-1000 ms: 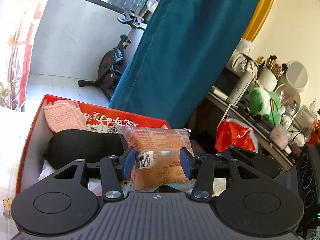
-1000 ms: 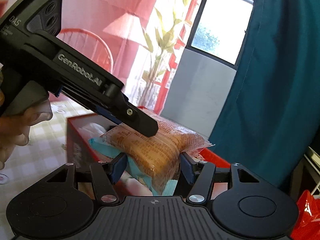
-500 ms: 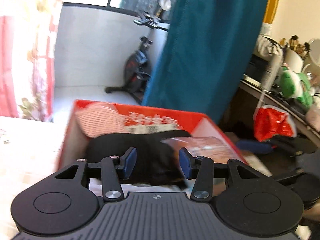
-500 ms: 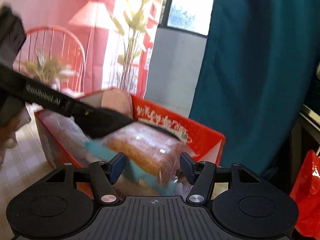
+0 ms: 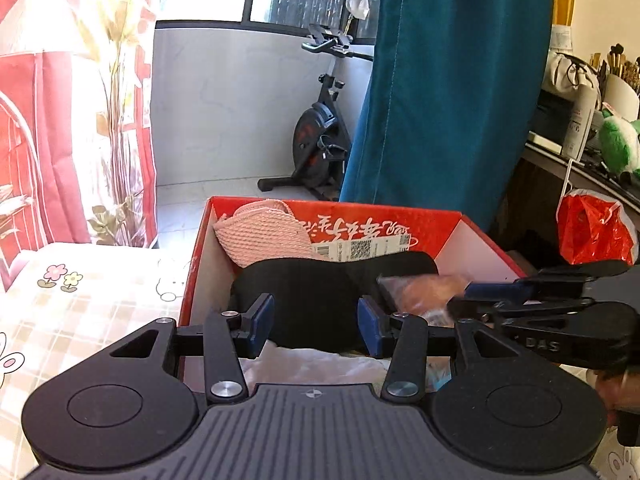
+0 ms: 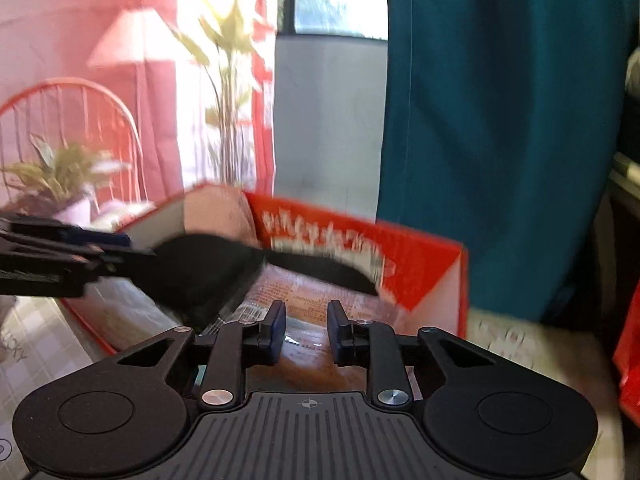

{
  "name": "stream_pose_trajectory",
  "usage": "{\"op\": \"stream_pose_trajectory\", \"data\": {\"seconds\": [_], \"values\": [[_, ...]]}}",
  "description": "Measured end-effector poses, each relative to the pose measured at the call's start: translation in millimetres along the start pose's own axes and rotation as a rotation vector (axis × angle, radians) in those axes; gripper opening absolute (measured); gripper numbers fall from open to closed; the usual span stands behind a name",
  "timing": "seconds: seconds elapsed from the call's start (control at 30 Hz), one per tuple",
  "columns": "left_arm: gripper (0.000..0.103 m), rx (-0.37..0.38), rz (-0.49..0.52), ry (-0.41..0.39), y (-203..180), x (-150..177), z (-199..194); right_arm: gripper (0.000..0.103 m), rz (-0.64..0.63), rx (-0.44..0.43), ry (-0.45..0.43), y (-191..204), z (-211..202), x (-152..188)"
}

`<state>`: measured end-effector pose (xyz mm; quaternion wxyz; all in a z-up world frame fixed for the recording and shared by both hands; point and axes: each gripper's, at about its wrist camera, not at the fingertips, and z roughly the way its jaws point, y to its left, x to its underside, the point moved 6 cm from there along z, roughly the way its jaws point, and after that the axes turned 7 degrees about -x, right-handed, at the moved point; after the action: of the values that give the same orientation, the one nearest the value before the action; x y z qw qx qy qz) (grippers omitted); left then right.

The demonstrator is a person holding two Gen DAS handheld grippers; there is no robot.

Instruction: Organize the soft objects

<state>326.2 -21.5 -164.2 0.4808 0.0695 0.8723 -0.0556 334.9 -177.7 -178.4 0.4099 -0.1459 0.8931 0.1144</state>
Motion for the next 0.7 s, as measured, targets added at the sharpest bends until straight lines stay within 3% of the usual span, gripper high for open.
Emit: {"op": "stream_pose_trajectory", "data": {"seconds": [0.17,0.27,0.47,0.53,0.57,0.63,0.7], "values": [[0.050,-0.007,0.000,0.021,-0.3,-1.1,1.0,0.021,0.140,-0.053,0.111,-18.8,19.1,4.7],[0.051,-0.012,0.000,0.026,-1.3,-1.3,-1.1,0.021,0.147,-0.051,0.167,-23.0,27.3,7.2],[0.074,-0.057,0.033,0.043,-2.6,-0.4,-13.8,0.021,0.136,-0.006,0.161,-16.7,22.6,7.8],[0.093,-0.072,0.042,0.027,-1.6,-1.1,-24.7,0.023,0.105,0.019,0.152,-12.8,12.3,3.2],[0.096,-0.086,0.046,0.013,-0.8,-2.5,-30.8,0.025,0.097,0.024,0.138,-12.0,5.0,0.7],[0.100,-0.116,0.044,0.001,0.8,-4.8,-40.9,0.048,0.109,0.029,0.096,-11.0,-10.3,-4.4],[0.103,-0.133,0.029,0.007,2.5,-7.6,-49.5,0.059,0.124,0.023,0.064,-9.5,-23.9,-7.0]]}}
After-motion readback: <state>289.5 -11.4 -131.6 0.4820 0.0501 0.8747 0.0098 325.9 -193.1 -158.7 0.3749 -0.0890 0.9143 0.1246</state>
